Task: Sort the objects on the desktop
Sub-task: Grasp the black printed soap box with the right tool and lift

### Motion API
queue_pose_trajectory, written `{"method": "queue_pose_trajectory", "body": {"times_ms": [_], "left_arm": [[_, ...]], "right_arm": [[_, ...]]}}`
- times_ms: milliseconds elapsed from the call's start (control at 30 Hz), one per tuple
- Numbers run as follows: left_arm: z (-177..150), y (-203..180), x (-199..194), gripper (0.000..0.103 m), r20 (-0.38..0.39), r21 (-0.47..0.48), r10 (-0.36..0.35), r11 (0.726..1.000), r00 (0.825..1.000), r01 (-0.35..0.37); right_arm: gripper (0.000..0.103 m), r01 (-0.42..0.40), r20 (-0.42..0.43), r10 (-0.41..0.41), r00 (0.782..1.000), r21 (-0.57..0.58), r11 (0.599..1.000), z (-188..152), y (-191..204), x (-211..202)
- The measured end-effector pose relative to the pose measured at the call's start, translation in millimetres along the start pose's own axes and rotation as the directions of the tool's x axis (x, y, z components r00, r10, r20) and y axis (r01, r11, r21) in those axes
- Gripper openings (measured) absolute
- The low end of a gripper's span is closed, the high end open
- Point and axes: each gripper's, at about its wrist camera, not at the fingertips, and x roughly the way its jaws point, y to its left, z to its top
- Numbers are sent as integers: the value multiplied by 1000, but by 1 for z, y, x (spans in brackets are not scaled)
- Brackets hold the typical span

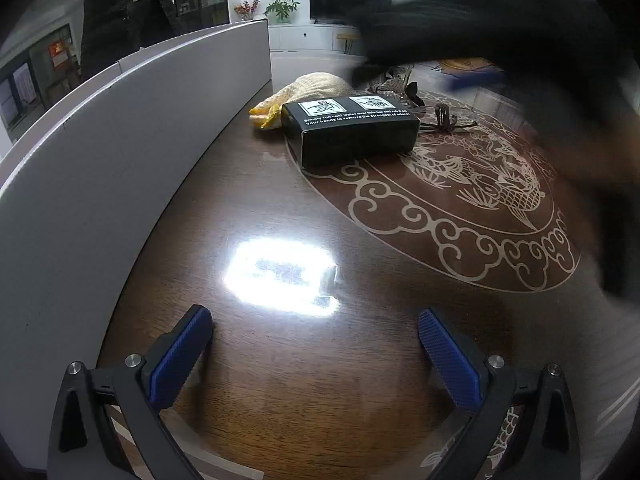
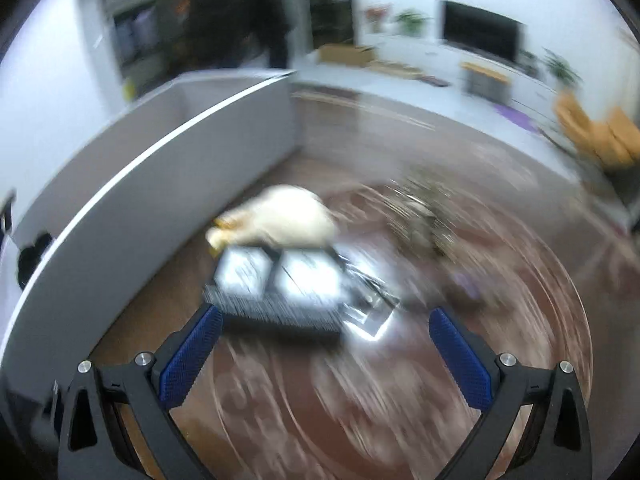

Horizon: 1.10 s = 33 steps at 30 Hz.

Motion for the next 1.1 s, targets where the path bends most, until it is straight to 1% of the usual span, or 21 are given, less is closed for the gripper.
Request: {"method": "queue_pose_trajectory", "body": {"times_ms": [33, 100, 133, 167, 200, 267, 333, 467, 533, 567, 633, 667, 733, 800, 833, 867, 900, 967, 1033, 1067, 1100], "left_arm": [[-1, 3, -2, 103, 1, -1, -3, 1000, 1000, 3], [-3, 6, -6, 103, 4, -4, -9, 1000, 1000, 9], [-3, 7, -7, 103, 5, -6, -12, 1000, 1000, 12], [-1, 8, -6, 103, 6, -9, -17, 1000, 1000, 17], [-2, 10, -8, 103, 8, -12, -20, 1000, 1000, 20], [-3, 10, -10, 103, 8, -11, -18, 1000, 1000, 18], [-2, 8, -10, 103, 2, -2, -6, 1000, 1000, 6], [-3, 11, -16, 103, -2, 5, 0, 1000, 1000, 0], [-5, 13, -19, 103, -3, 4, 0, 1000, 1000, 0], [-4, 12, -18, 103, -3, 5, 0, 1000, 1000, 0], [-4, 12, -18, 103, -2, 5, 0, 1000, 1000, 0], [-3, 12, -17, 103, -2, 5, 0, 1000, 1000, 0], [-4, 13, -18, 103, -2, 5, 1, 1000, 1000, 0], [-3, 12, -17, 103, -2, 5, 0, 1000, 1000, 0], [-4, 13, -19, 103, -2, 5, 0, 1000, 1000, 0], [-3, 12, -16, 103, -2, 5, 0, 1000, 1000, 0], [-4, 13, -18, 103, -2, 5, 0, 1000, 1000, 0], [-3, 13, -17, 103, -2, 5, 0, 1000, 1000, 0], [-3, 13, -18, 103, -2, 4, -2, 1000, 1000, 2], [-1, 3, -9, 103, -2, 4, -2, 1000, 1000, 2], [-3, 5, -12, 103, -1, 3, -3, 1000, 1000, 3]], "right_arm": [[103, 9, -19, -10, 1000, -39, 999, 13, 11, 14], [102, -14, -68, 9, 998, -77, 997, 29, 23, 40], [99, -23, -95, 15, 995, -83, 996, 31, 27, 50], [94, -24, -125, 12, 992, -97, 995, 29, 31, 61], [90, -34, -129, 20, 991, -106, 994, 27, 32, 64], [86, -74, -110, 62, 992, -110, 991, 16, 30, 57], [81, -112, -107, 98, 989, -133, 985, -6, 22, 40], [80, -128, -100, 112, 989, -178, 976, -56, -4, 3], [81, -108, -97, 91, 991, -181, 978, -80, -21, -18], [81, -91, -78, 80, 994, -162, 982, -89, -30, -32], [88, -98, 3, 99, 995, -81, 992, -106, -47, -66], [100, -102, 49, 104, 993, -31, 994, -115, -57, -83], [103, -28, 113, 20, 993, 72, 997, -134, -70, -112], [103, 24, 87, -38, 996, 159, 987, -143, -72, -120], [103, 29, 61, -44, 997, 228, 973, -152, -76, -122], [103, 8, 49, -22, 999, 272, 962, -159, -78, -122], [103, -50, 35, 40, 999, 339, 939, -166, -83, -117], [103, -147, 23, 151, 988, 410, 900, -172, -84, -102], [103, -137, 16, 143, 990, 407, 903, -169, -71, -96], [103, -114, 15, 117, 993, 396, 911, -164, -63, -93], [103, -97, 13, 101, 995, 402, 910, -160, -59, -90]]}}
